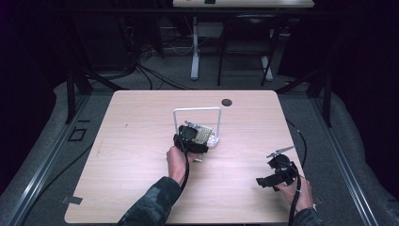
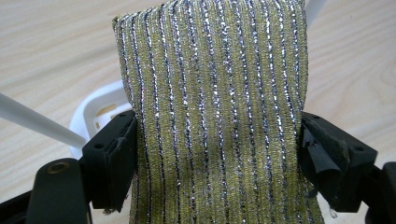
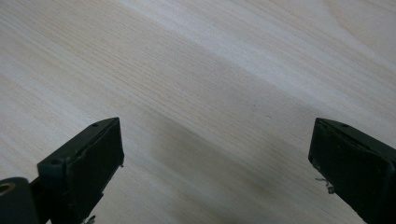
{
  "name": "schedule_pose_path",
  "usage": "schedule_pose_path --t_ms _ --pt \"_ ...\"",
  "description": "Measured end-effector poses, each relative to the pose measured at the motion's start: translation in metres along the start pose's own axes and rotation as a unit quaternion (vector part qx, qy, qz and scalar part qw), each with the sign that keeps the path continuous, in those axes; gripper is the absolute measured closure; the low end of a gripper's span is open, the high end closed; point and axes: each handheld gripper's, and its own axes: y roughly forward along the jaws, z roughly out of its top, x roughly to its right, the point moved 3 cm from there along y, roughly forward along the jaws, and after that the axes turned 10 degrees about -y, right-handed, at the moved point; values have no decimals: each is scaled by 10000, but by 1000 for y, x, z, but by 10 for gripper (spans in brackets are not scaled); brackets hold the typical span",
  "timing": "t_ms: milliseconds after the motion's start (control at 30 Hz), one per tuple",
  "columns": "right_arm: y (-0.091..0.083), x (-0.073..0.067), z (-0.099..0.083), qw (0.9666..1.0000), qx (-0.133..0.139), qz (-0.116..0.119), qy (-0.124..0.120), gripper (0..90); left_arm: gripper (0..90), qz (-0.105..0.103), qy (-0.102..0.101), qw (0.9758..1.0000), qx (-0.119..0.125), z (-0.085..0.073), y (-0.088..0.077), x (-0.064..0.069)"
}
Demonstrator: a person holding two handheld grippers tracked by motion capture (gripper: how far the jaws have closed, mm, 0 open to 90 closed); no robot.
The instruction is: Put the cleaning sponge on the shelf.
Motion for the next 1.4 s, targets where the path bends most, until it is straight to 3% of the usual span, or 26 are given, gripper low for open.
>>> schedule_pose_path --t_ms 267,567,767,1400 --pt "0 0 0 10000 14 6 -19 26 197 34 -3 10000 77 0 12 5" --pt "0 0 0 10000 4 17 -53 28 194 66 -99 9997 208 8 16 1" --pt "0 -1 0 10000 4 40 -70 32 192 142 -43 9994 309 11 20 2" --pt "-1 -3 1 9998 -70 89 -136 43 172 330 -6 9991 283 20 37 1"
